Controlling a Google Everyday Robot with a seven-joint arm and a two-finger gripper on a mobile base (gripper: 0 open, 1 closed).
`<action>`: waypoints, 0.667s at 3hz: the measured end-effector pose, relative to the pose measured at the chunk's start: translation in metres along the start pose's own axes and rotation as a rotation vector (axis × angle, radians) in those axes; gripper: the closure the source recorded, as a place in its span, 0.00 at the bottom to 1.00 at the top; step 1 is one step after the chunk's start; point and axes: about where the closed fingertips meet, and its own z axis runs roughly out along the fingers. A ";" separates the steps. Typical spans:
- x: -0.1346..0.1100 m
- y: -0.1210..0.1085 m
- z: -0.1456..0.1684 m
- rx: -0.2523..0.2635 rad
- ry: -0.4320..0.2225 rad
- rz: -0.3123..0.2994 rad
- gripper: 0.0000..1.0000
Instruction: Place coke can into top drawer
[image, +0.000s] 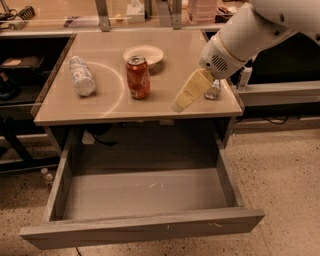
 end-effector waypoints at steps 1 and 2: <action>-0.004 -0.004 0.021 -0.029 -0.045 0.064 0.00; -0.028 -0.014 0.048 -0.052 -0.117 0.131 0.00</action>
Offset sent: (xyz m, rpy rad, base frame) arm 0.0710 0.0630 -0.0289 0.2769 0.0542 -0.1302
